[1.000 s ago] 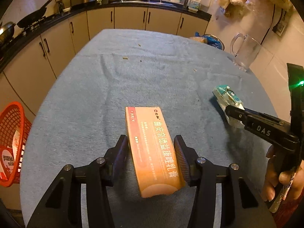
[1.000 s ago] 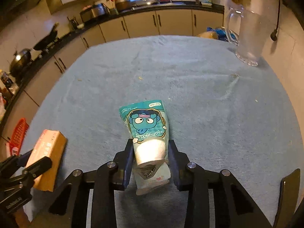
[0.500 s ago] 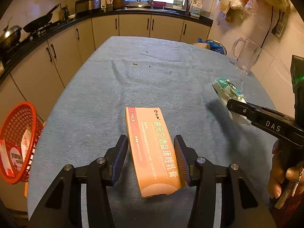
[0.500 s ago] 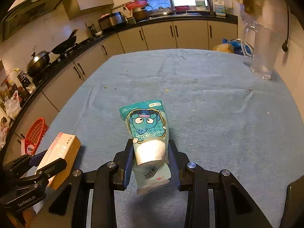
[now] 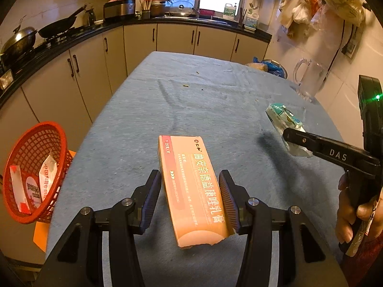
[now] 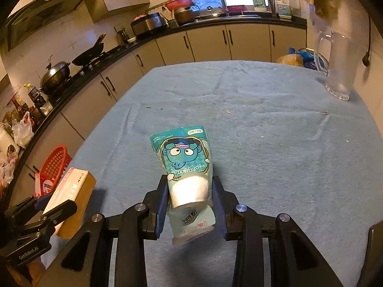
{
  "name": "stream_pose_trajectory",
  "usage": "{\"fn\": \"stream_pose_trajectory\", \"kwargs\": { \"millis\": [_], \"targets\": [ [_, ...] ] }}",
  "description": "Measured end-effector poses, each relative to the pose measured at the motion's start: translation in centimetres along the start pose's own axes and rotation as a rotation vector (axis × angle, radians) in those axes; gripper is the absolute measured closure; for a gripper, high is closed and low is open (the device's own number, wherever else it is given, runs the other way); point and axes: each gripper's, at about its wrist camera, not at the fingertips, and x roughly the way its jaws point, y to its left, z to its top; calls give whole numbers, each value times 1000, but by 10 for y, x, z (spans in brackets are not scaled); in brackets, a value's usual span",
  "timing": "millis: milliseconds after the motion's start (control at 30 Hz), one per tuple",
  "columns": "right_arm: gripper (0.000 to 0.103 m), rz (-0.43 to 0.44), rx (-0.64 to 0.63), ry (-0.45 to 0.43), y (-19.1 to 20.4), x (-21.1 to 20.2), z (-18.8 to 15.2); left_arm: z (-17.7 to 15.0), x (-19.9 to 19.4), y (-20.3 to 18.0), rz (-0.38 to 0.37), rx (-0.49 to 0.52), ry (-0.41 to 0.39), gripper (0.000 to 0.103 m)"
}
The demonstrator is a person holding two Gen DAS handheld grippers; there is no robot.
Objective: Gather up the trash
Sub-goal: 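Carry the orange box and tissue pack over the orange basket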
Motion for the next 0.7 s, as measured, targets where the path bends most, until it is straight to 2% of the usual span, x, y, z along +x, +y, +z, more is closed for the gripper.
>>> {"fn": "stream_pose_trajectory", "kwargs": {
  "millis": [433,700],
  "targets": [
    [66,88,-30,48,59,3,-13,-5,-34,45,-13,-68,-62,54],
    [66,168,-56,88,105,9,-10,-1,-72,91,-13,-139,-142,54]
  ]
}}
